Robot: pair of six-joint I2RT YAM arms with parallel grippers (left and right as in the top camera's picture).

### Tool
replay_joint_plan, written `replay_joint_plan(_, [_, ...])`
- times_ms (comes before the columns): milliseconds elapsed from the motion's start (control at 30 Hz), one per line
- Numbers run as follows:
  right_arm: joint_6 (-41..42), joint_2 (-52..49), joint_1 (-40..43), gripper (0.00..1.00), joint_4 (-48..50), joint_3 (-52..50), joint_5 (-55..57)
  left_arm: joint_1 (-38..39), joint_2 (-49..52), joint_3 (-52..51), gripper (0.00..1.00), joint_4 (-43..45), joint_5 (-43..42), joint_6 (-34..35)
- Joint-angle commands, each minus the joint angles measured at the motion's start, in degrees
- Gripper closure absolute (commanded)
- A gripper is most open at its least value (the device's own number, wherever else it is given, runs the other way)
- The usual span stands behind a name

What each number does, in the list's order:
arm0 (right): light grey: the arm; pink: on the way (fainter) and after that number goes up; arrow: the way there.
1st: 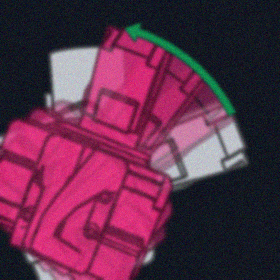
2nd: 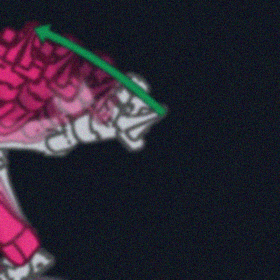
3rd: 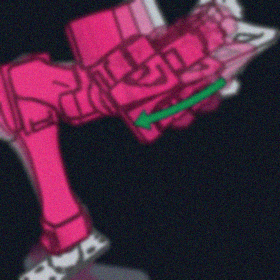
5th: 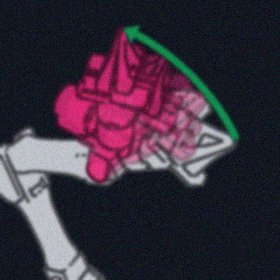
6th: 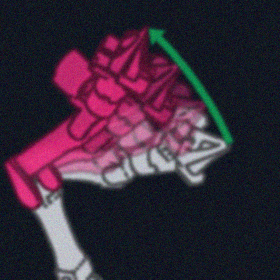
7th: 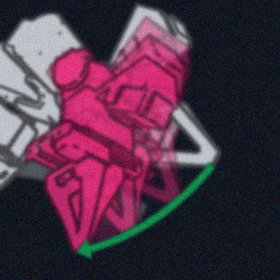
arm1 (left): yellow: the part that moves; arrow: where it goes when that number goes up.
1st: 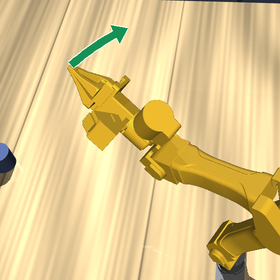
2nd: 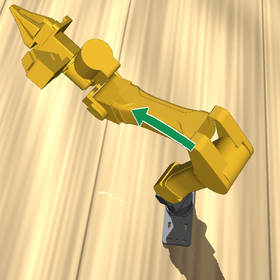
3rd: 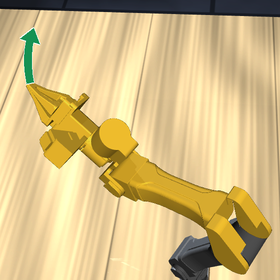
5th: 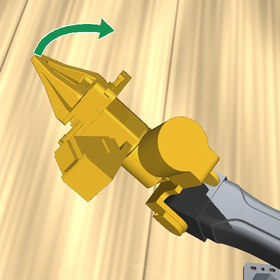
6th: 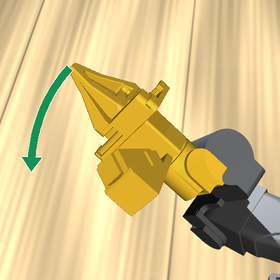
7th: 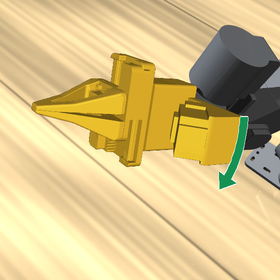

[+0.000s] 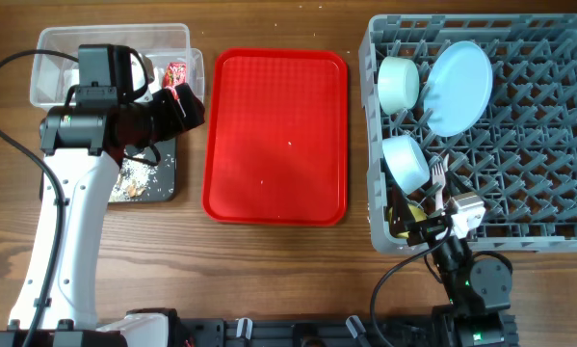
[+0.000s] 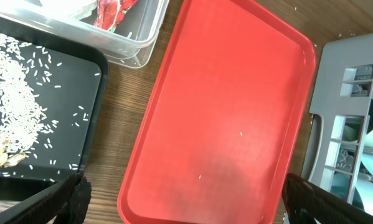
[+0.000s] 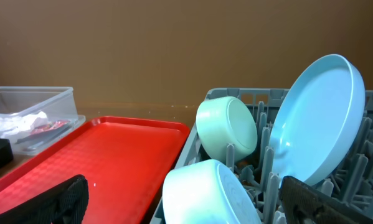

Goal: Sort waste into correct bins and load items into the dishwasher rack

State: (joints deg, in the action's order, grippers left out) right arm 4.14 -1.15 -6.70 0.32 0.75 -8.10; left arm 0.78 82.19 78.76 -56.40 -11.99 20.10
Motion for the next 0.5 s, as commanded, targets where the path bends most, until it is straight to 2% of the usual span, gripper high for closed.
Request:
replay_joint_plan(0, [0.9,0.9,-0.2,0.0,0.5,-0.5,-0.9,-0.3,-0.4,0.7,0.0,0.2,-0.1,-0.3])
replay_joint_plan(267, [0.9,0.9,-0.2,0.0,0.5,-0.5,-0.9,-0.3,-1.0,0.7,0.0,0.1,-0.1,-0.3])
replay_joint_plan(467, [0.9,0.9,-0.2,0.0,0.5,-0.5,-0.9,-0.3,-12.5,0.1,0.0,0.0,-0.1,-0.3])
